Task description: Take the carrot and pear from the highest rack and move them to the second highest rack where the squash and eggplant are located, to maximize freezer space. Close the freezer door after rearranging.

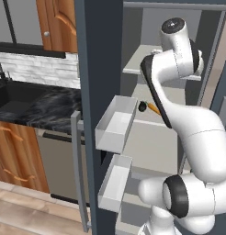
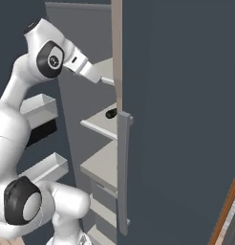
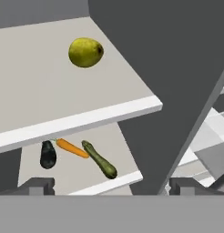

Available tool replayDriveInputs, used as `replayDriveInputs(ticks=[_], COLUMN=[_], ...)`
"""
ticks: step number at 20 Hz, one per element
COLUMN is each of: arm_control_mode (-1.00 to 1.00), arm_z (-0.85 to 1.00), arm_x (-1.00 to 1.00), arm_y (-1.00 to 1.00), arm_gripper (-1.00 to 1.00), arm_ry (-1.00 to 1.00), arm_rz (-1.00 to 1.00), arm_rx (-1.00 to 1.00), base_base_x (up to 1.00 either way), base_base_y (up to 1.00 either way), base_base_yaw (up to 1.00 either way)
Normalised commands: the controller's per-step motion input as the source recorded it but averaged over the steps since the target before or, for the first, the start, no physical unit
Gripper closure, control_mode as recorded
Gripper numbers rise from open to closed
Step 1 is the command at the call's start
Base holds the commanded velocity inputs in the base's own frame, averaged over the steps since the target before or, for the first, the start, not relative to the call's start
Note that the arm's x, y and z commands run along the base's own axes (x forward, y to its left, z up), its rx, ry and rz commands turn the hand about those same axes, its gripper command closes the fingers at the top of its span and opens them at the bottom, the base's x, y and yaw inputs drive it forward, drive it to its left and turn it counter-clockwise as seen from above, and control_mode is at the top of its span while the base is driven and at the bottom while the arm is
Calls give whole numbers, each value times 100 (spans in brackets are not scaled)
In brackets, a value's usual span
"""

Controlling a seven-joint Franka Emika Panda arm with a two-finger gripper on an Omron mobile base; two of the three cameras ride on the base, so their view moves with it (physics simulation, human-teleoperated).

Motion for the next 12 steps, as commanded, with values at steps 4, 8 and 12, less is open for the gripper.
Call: replayDriveInputs(ticks=[4, 8, 12], arm_control_mode=[-100, -100, -100], arm_z=[0, 0, 0], arm_x=[0, 6, 16], arm_y=[-25, -33, -29], arm_gripper=[-100, -100, -100], arm_ry=[1, 0, 0], arm_rz=[0, 0, 0], arm_rx=[-4, 0, 0], base_base_x=[0, 0, 0], base_base_y=[0, 0, 0], base_base_yaw=[0, 0, 0])
